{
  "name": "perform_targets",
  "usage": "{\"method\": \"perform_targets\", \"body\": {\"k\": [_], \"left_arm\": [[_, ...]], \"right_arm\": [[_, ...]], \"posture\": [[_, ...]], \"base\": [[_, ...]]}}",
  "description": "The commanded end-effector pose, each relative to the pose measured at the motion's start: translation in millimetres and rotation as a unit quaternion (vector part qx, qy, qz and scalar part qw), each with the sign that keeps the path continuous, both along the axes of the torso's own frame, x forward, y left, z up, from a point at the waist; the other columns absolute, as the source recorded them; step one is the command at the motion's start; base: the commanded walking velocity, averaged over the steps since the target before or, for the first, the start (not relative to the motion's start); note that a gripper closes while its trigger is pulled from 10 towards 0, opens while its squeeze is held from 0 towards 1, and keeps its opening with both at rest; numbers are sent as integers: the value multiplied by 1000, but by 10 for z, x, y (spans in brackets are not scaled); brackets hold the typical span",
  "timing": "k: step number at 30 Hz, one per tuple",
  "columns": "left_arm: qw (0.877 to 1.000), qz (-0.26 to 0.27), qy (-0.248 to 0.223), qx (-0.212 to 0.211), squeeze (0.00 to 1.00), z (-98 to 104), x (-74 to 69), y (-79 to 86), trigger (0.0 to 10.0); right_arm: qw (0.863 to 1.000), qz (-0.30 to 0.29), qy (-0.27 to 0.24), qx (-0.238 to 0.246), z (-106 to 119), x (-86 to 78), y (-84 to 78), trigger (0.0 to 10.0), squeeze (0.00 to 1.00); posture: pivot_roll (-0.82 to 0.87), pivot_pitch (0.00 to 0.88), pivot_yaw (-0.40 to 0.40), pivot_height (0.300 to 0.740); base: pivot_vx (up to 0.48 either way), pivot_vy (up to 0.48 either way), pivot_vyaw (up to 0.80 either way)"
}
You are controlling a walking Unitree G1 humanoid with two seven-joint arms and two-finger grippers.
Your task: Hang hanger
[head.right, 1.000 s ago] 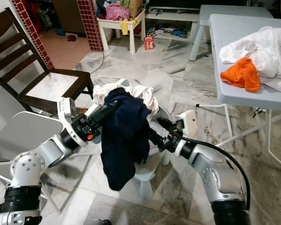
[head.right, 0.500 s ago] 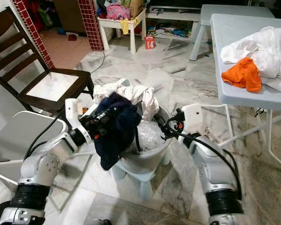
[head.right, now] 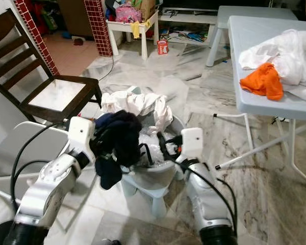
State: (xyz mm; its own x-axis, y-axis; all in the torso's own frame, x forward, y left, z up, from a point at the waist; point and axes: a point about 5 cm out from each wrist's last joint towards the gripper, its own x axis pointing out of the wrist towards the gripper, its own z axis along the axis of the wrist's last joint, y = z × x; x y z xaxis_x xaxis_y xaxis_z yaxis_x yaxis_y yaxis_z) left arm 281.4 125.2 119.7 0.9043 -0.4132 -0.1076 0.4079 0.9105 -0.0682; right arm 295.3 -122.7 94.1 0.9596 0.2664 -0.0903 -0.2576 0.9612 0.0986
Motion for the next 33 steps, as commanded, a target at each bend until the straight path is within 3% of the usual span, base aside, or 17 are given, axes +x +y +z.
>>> {"method": "perform_targets", "body": {"k": [1,6,27,33], "left_arm": [[1000,1,-11,0,0,56,-16,-4,10000],[998,22,-31,-44,0,83,-85,-95,10000],[997,4,-55,-59,0,225,-23,-200,10000],[997,-10,-48,-63,0,208,-46,-274,10000]], "right_arm": [[1000,-2,-9,-3,31,-6,7,10000,0],[1000,-20,-11,-10,19,-13,-44,10000,0],[999,-34,-16,-22,13,-1,-55,10000,0],[999,-39,-18,-25,12,13,-57,10000,0]], "posture": [[-65,17,78,740],[-75,11,88,740],[-80,1,85,740],[-78,0,85,740]], "base": [[0,0,-800],[0,0,-800],[225,0,-800],[180,0,0]]}}
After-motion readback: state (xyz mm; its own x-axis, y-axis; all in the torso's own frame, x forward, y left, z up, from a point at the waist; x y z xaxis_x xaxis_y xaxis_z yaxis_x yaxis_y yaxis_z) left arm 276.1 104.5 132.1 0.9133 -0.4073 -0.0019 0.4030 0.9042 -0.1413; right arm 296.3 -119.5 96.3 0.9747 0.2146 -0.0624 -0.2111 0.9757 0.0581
